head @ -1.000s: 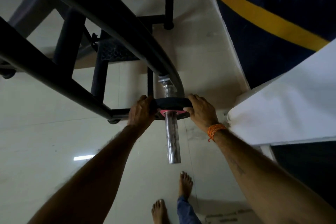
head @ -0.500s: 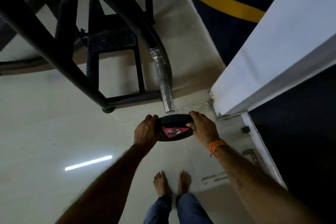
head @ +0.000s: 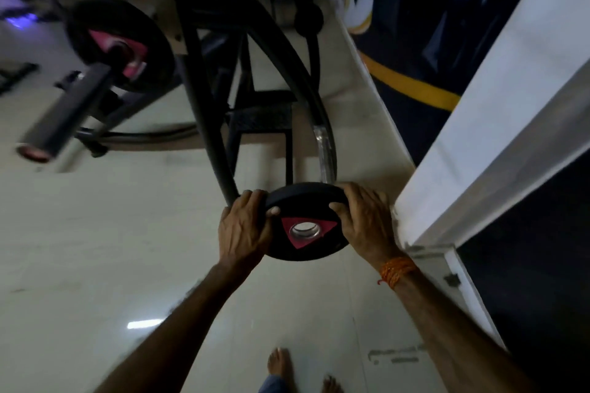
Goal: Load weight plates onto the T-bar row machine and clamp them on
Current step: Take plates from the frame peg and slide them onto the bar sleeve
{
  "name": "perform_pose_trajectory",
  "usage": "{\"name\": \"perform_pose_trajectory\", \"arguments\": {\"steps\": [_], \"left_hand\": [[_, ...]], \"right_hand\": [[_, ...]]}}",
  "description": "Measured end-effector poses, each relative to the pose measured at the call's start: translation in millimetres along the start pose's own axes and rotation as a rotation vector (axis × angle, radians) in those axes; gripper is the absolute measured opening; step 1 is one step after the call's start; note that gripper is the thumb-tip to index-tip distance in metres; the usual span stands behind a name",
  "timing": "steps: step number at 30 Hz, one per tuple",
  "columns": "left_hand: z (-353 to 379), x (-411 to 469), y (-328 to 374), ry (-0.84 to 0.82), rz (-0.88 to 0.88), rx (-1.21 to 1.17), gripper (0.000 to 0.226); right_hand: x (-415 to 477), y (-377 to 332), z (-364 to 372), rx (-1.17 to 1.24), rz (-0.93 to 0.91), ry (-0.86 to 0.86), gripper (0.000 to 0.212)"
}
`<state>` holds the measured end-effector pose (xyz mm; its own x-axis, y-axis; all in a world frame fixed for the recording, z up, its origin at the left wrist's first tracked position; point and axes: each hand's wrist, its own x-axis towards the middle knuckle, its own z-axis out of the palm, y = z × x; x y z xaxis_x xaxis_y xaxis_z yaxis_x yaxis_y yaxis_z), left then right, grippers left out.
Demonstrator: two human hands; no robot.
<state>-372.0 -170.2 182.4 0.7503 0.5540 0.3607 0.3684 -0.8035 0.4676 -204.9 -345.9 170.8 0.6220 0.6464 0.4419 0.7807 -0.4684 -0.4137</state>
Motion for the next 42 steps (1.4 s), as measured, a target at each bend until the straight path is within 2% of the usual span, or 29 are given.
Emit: {"name": "perform_pose_trajectory", "arguments": {"steps": [3,9,14,18,21,29,37,40,42], "left_hand": [[-52,-6,-11,0.153,0.004,0.032,0.036],[-153,-14,-61,0.342,0.001,0.117,0.055],[-230,-17,-133,0.387,-0.014,0.130,0.062],[-280,-5,-196,0.413,0.015,0.127,0.048],[-305,14,-231,0.400,0.033,0.145,0.049],[-314,65,-275,0.346,0.099,0.099,0.048],[-297,101,-290,0.326,0.119,0.104,0.062],[-290,125,-291,0.309,0.092,0.068,0.060],[-282,141,-292,0.291,0.089,0.046,0.049]], "right_hand": [[16,-57,-15,0.044,-0.106,0.095,0.058],[47,-167,-9,0.061,-0.243,0.214,0.061],[69,-272,21,0.057,-0.329,0.312,0.057],[90,-341,57,0.069,-0.321,0.318,0.058],[109,-377,78,0.060,-0.281,0.319,0.061],[152,-401,106,-0.007,-0.224,0.358,0.059],[179,-386,131,0.003,-0.177,0.381,0.056],[201,-381,139,0.043,-0.140,0.368,0.057],[216,-376,146,0.062,-0.153,0.375,0.050]]}}
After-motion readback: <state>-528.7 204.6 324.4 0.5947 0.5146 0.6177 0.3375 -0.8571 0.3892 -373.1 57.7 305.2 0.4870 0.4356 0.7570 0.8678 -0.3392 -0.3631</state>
